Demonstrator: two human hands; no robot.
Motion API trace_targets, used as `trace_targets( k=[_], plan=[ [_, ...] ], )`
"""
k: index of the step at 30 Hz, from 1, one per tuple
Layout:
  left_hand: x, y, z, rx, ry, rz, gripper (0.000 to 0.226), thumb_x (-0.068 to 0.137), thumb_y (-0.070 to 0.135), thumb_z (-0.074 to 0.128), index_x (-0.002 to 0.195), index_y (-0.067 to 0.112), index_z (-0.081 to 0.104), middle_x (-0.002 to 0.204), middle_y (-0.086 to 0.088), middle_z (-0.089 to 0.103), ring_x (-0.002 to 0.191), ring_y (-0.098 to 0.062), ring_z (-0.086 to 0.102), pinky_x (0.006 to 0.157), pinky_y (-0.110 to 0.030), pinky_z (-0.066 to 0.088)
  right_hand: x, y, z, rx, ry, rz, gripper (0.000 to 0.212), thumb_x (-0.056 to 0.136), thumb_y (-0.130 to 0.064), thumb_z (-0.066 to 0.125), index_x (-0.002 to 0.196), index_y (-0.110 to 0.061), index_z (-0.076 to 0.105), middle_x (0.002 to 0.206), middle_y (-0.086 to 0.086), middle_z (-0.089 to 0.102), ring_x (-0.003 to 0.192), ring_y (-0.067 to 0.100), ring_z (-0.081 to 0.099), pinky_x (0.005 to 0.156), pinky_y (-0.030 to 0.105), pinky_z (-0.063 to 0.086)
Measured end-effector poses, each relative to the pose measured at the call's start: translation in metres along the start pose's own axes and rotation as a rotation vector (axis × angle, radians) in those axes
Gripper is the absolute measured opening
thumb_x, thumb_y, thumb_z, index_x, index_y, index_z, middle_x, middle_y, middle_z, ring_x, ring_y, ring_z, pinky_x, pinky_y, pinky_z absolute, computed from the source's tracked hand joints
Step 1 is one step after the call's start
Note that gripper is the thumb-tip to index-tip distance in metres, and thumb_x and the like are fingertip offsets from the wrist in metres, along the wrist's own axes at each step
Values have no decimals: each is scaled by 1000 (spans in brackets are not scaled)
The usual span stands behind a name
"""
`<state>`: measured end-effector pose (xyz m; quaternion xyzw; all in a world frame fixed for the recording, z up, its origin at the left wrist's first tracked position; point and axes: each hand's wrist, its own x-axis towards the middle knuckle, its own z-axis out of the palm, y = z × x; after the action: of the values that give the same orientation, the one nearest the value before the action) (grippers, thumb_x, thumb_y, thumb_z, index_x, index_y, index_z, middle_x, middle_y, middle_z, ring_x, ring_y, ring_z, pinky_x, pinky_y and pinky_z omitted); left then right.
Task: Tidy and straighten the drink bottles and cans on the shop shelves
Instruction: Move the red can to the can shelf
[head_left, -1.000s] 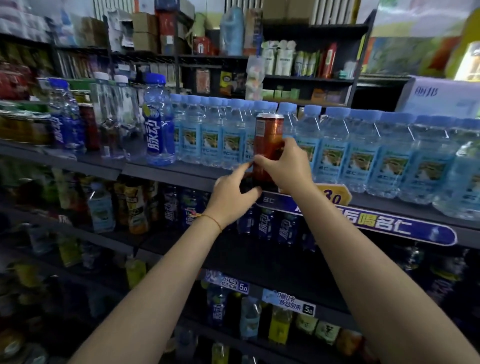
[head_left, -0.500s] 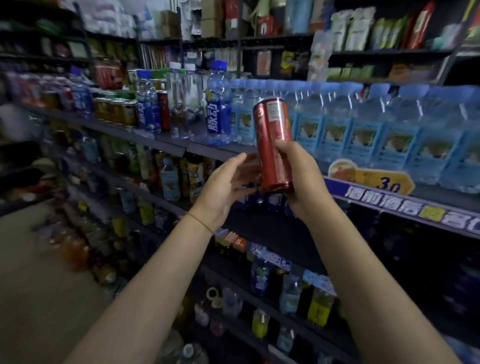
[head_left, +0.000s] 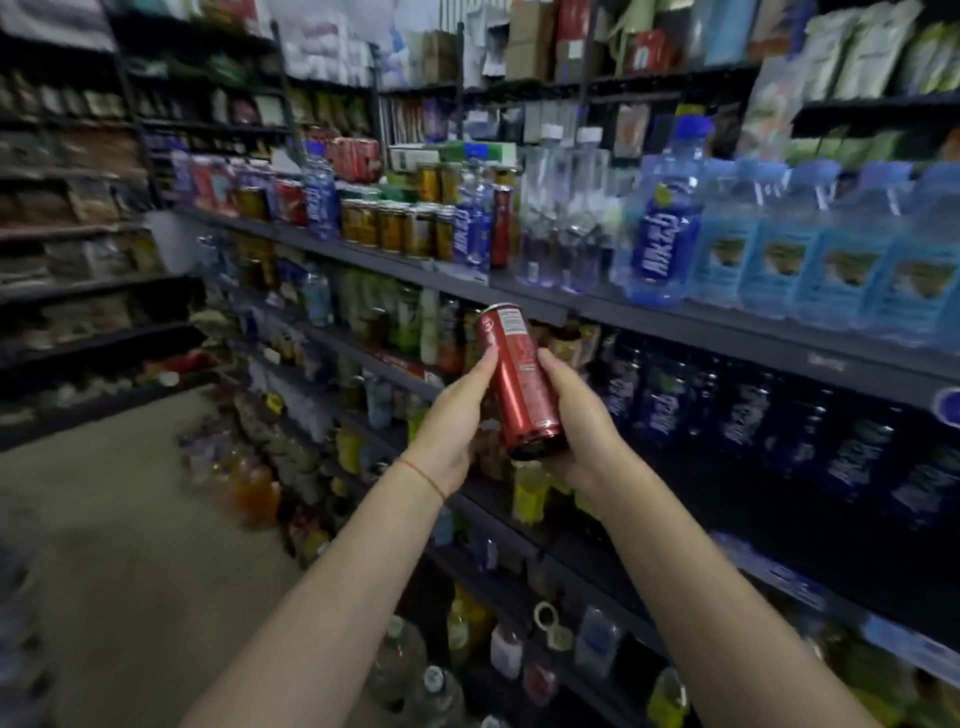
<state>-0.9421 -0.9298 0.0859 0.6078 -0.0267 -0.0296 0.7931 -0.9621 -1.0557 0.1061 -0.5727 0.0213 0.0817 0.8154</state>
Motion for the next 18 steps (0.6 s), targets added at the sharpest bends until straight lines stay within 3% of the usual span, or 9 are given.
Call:
trace_targets(
  k=[4, 7, 10, 14, 16, 18],
  plan=[
    [35, 31, -81, 69, 14, 12, 41, 97, 59, 45, 114, 29, 68, 117, -3, 72, 111, -21, 67, 103, -45, 49, 55, 11, 77, -139, -21, -64, 50, 85, -55, 68, 118, -17, 66, 111, 10, 74, 105, 29, 70, 102, 49, 50],
    [66, 56, -119, 118, 9, 46, 42, 98, 57, 46, 122, 30, 66, 115, -3, 72, 109, -22, 66, 100, -47, 50, 90, 13, 108, -246, -53, -167, 57, 89, -45, 69, 136, -17, 51, 122, 7, 68, 110, 26, 68, 99, 52, 52],
    [99, 71, -137, 122, -41, 92, 37, 96, 54, 51, 121, 31, 67, 113, -1, 73, 109, -22, 66, 97, -44, 52, 119, 7, 125, -382, -9, -310, 48, 93, -33, 67, 135, -20, 49, 125, 3, 64, 108, 18, 67, 93, 43, 56],
    [149, 85, -148, 104, -116, 174, 36, 94, 48, 57, 124, 29, 64, 111, 2, 74, 104, -15, 70, 88, -38, 56, 166, -13, 134, -654, 78, -505, 52, 83, -36, 77, 129, -25, 55, 122, -6, 63, 113, 10, 61, 96, 37, 53],
    [175, 95, -148, 87, -153, 204, 50, 90, 50, 60, 134, 25, 57, 119, 0, 71, 109, -15, 68, 90, -38, 56, 188, -29, 134, -724, 91, -584, 54, 80, -32, 82, 126, -23, 57, 118, -9, 65, 109, 3, 61, 90, 23, 51],
    [198, 109, -141, 133, -209, 258, 46, 94, 49, 54, 134, 26, 58, 122, 2, 69, 113, -13, 65, 90, -30, 54, 208, -44, 130, -749, 153, -668, 57, 75, -28, 86, 123, -22, 57, 113, -12, 66, 104, -4, 60, 84, 12, 47]
  ],
)
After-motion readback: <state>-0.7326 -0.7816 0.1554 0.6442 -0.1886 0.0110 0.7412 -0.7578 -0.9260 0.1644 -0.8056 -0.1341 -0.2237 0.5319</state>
